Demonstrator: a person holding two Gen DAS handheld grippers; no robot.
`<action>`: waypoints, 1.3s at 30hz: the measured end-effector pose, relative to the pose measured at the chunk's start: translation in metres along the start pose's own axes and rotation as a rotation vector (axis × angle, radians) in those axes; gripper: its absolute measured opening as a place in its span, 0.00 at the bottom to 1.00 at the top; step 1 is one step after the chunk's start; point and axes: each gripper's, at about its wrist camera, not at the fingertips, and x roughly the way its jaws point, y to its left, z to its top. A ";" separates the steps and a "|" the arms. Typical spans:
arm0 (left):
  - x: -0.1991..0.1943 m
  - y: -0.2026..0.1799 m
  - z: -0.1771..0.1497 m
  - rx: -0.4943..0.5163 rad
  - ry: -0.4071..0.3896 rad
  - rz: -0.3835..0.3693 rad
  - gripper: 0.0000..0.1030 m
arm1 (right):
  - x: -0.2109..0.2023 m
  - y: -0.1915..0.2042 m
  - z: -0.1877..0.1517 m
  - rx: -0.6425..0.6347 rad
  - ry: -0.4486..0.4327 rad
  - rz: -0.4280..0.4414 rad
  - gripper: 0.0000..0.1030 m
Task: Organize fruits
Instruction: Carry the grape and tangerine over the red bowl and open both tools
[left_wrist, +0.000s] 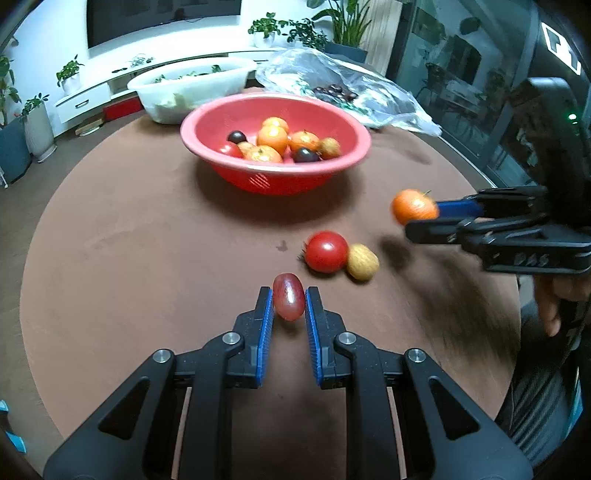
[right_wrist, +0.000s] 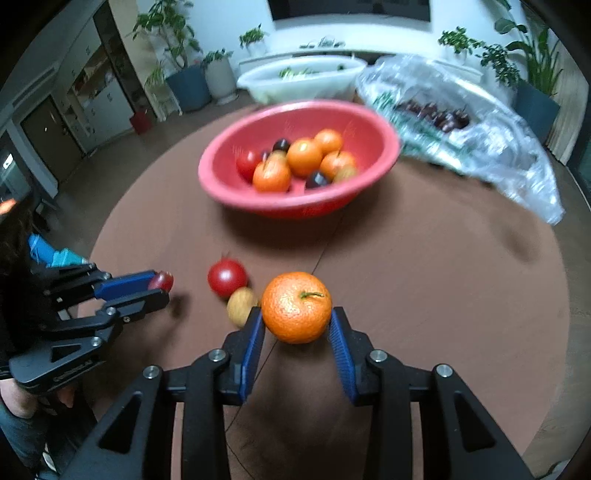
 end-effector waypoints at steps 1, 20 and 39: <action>-0.001 0.003 0.004 -0.003 -0.007 0.007 0.16 | -0.004 -0.001 0.004 0.002 -0.012 -0.003 0.38; 0.028 0.026 0.130 0.031 -0.089 0.111 0.16 | 0.031 -0.005 0.114 -0.048 -0.062 -0.042 0.38; 0.095 0.028 0.140 0.020 -0.040 0.144 0.16 | 0.077 -0.012 0.116 -0.072 -0.005 -0.101 0.42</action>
